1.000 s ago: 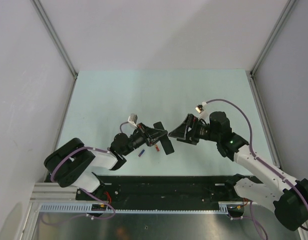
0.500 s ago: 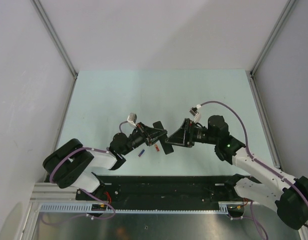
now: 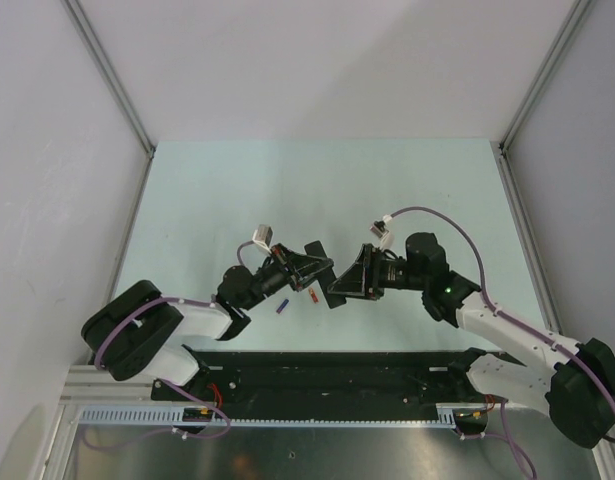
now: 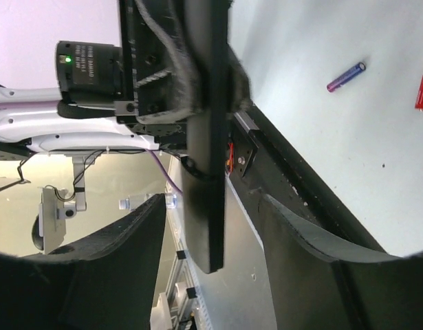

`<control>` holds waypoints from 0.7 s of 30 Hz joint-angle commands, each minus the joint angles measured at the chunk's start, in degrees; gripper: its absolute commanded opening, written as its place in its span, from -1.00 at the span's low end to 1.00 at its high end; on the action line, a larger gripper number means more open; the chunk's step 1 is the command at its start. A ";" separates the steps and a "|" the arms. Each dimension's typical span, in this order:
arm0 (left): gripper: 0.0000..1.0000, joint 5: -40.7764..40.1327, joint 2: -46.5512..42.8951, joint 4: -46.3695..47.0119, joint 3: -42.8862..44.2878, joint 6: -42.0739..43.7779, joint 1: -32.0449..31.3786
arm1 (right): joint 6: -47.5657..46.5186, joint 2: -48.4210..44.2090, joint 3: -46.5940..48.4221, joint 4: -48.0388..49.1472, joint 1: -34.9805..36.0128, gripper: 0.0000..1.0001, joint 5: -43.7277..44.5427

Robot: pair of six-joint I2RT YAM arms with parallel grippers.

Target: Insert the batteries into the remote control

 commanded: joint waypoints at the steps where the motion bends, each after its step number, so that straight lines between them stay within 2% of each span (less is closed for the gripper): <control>1: -1.00 0.46 -2.41 15.35 1.19 0.11 0.36 | 1.67 0.87 -1.57 4.93 -0.32 0.17 -2.28; 10: -1.00 0.28 -3.12 15.35 0.76 0.20 0.36 | 2.81 2.54 -1.84 7.39 0.21 -0.01 -3.34; 17: -0.99 0.19 -3.38 15.35 0.84 0.20 0.36 | 2.99 3.77 -2.01 7.83 0.47 -0.40 -4.91; 21: -1.00 0.02 -3.20 15.35 0.76 0.29 0.44 | 2.99 4.56 -2.01 7.31 0.64 -0.45 -6.32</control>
